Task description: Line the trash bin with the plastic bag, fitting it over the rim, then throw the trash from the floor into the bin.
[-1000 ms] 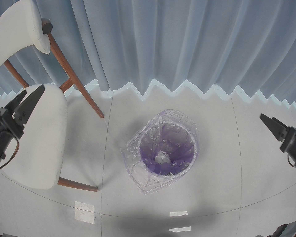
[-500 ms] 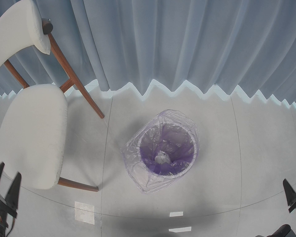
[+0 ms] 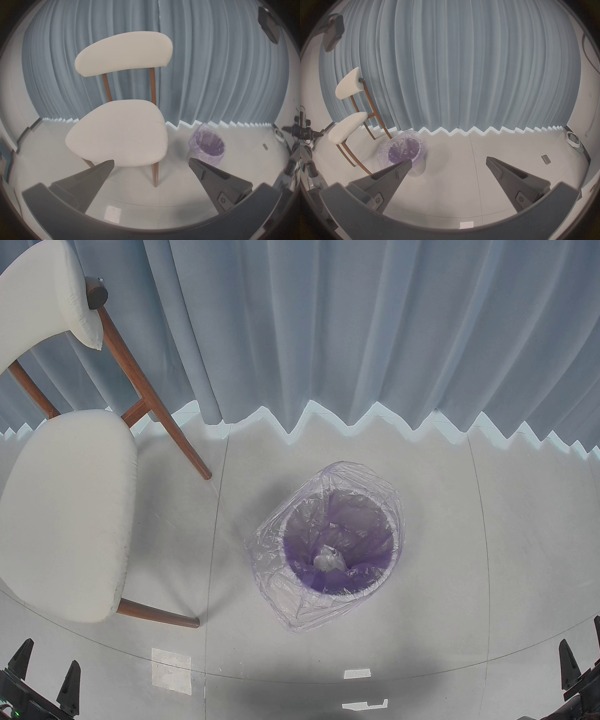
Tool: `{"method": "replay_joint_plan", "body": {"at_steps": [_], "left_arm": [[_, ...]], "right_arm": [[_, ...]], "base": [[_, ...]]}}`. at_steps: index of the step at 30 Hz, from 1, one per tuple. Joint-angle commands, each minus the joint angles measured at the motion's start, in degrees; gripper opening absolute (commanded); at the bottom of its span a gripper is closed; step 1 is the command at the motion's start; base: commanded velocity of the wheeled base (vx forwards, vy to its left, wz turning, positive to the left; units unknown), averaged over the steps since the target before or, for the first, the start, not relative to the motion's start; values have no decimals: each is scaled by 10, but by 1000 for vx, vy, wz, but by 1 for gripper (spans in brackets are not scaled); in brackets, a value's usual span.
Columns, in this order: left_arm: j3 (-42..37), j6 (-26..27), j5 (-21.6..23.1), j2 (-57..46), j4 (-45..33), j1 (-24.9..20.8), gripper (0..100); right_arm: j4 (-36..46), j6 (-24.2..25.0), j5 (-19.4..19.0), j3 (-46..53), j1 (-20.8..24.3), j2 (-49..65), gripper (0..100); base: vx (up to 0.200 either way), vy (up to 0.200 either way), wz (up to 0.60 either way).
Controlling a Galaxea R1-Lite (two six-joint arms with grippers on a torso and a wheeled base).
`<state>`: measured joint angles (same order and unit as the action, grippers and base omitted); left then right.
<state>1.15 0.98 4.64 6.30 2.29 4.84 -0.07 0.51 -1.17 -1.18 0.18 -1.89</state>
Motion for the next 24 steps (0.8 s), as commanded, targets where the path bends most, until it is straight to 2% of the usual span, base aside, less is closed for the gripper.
{"method": "replay_joint_plan", "body": {"at_steps": [1,3,4,5,8,10,11,17,21,24], "left_arm": [[-11,-103,-12,-10,14,2,100],[-11,-131,-49,-10,18,2,100],[-11,-114,-61,-11,18,3,100],[-11,-70,-65,-11,14,3,100],[-11,25,-54,-10,10,2,100],[-11,36,-18,-10,10,2,100],[-11,36,-8,-10,10,2,100],[-11,54,-10,-10,12,3,100],[-11,20,-2,-10,8,2,100],[-11,19,-3,-10,1,-1,100]], "right_arm": [[0,1,1,12,-3,18,100],[0,1,2,12,-3,18,100],[0,1,2,12,-3,18,100],[0,1,2,12,-3,18,100],[-1,4,3,12,-3,19,100],[-1,11,6,12,-3,19,100],[-2,12,8,12,-3,19,100],[-2,12,13,12,-3,19,100],[-2,12,18,12,-3,19,100],[-2,12,18,12,-3,19,100]], "base": [[0,0,0],[0,0,0],[0,0,0],[0,0,0],[0,0,0],[0,0,0],[0,0,0],[0,0,0],[0,0,0],[0,0,0]]}}
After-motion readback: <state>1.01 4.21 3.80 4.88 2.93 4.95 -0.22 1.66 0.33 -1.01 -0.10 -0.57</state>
